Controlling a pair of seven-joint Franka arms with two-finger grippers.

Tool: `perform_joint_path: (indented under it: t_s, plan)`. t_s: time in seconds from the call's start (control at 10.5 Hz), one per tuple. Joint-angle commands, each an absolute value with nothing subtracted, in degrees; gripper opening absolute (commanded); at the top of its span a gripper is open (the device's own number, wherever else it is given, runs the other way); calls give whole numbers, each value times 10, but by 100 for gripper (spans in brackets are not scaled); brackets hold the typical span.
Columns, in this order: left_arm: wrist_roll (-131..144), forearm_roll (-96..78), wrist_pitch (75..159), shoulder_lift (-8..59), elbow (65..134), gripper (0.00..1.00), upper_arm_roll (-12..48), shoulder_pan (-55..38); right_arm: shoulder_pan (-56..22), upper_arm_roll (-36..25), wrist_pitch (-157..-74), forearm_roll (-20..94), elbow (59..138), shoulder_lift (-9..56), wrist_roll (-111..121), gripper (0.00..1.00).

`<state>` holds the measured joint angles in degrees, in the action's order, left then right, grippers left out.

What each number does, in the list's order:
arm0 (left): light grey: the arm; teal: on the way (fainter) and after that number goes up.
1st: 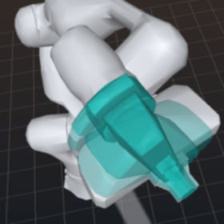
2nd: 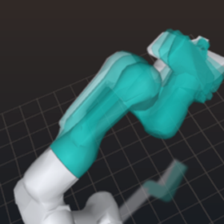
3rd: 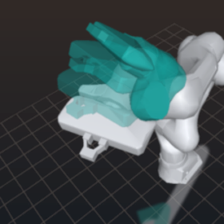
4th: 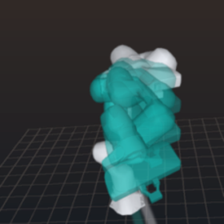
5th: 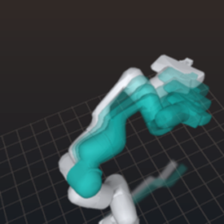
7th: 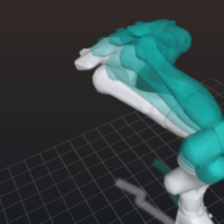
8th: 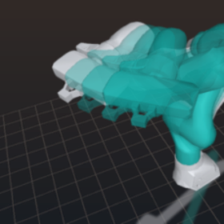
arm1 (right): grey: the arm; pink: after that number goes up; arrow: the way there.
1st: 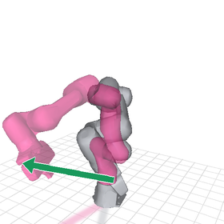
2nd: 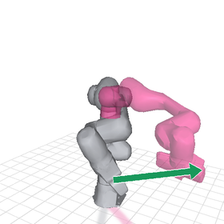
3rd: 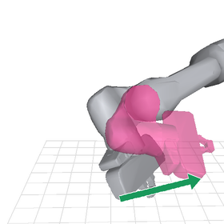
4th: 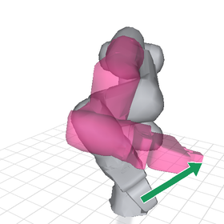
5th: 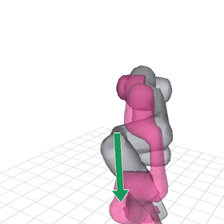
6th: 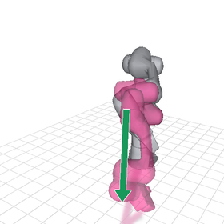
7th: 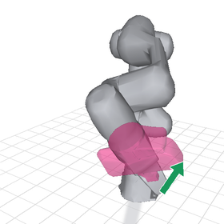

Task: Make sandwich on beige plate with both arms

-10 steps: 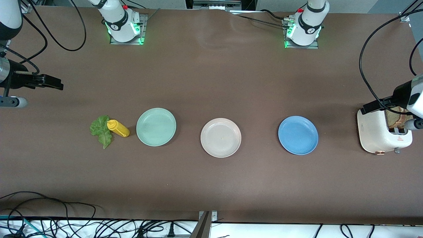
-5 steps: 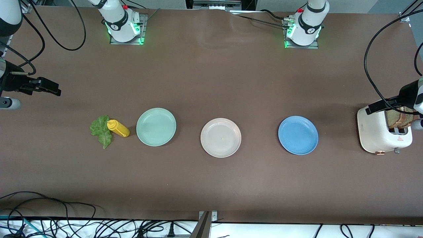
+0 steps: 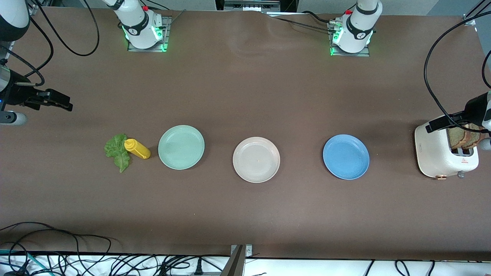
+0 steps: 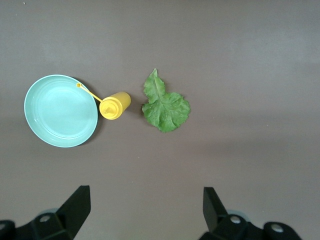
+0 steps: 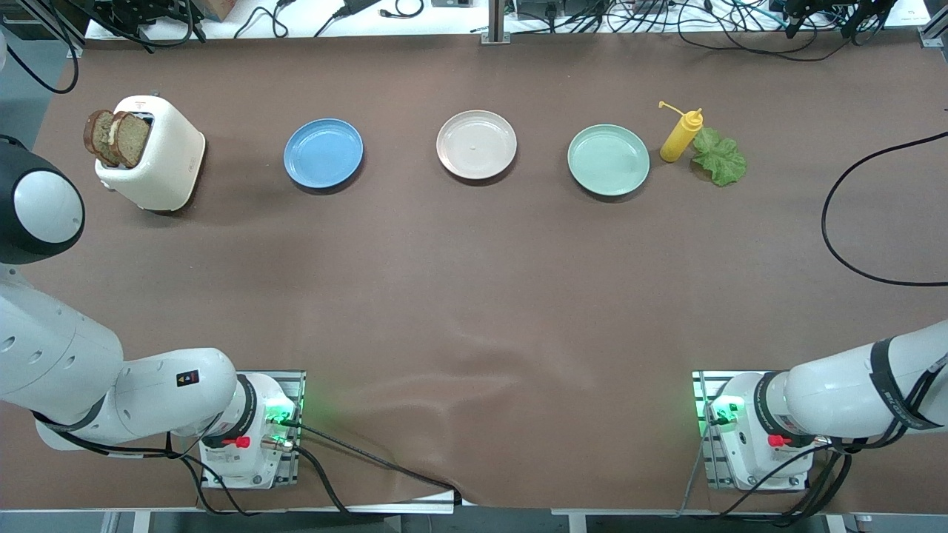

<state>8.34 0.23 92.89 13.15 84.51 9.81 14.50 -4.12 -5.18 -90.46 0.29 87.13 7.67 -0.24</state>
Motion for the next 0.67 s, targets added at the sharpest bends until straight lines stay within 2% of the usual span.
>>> perform_joint_path:
  t_s: [0.0, 0.57]
  plan:
    - [69, -3, 925, 121, 852, 100, 98, 149, -39, -49, -913, 13, 894, 55, -6, 100]
    - [76, -2, 925, 122, 850, 100, 98, 155, -39, -49, -911, 13, 894, 55, -7, 100]
